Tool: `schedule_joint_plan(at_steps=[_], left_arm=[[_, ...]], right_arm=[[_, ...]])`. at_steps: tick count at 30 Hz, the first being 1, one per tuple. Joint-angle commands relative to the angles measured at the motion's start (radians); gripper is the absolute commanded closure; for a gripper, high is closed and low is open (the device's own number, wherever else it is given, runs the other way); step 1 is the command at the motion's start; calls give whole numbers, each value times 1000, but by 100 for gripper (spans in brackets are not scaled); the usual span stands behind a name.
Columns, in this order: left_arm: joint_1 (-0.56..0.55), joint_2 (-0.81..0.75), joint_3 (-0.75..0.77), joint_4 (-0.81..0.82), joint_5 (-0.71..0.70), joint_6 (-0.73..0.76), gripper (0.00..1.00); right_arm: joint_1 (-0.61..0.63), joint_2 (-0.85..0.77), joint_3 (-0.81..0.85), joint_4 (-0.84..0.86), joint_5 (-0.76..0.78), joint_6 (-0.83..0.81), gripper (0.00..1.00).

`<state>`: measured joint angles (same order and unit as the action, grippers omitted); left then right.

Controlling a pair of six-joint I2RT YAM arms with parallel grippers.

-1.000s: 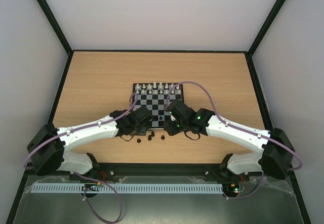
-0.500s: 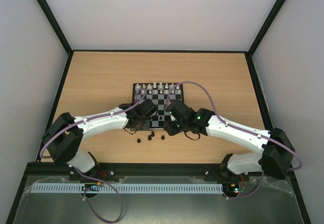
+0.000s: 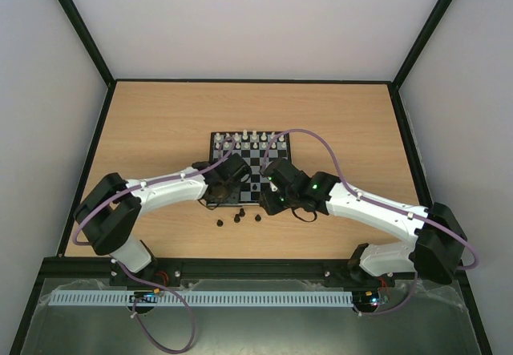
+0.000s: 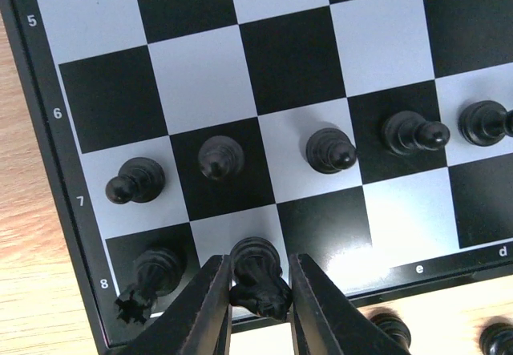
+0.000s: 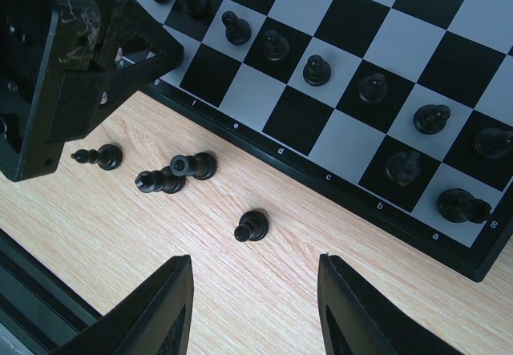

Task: Set up the chess pieces on the board
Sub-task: Place the chess piece on the chessboard.

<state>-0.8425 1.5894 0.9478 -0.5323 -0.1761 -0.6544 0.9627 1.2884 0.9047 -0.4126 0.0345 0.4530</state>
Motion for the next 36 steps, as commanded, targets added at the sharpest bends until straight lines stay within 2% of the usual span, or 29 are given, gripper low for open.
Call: schedule_joint_plan(at_steps=[1,20,28,30,32,36], left_arm=[[14,4,-4,7,4,16,77],[24,1,-18,9,21,15,72],[21,-100,21,-60,-1,1,65],[16,-136,27,-76,-8,-1,59],[8,-178,27,-84,-25,-11,42],[-7,-288,-5,-73,-35,-15,31]], right_arm=[[6,10,-12,-19,7,4,57],[6,26,-11,-22,14,4,57],[6,34,-11,-22,19,5,55],[7,39,-10,-22,23,6,52],[7,45,-10,-25,31,7,46],[7,55,-7,-29,49,11,32]])
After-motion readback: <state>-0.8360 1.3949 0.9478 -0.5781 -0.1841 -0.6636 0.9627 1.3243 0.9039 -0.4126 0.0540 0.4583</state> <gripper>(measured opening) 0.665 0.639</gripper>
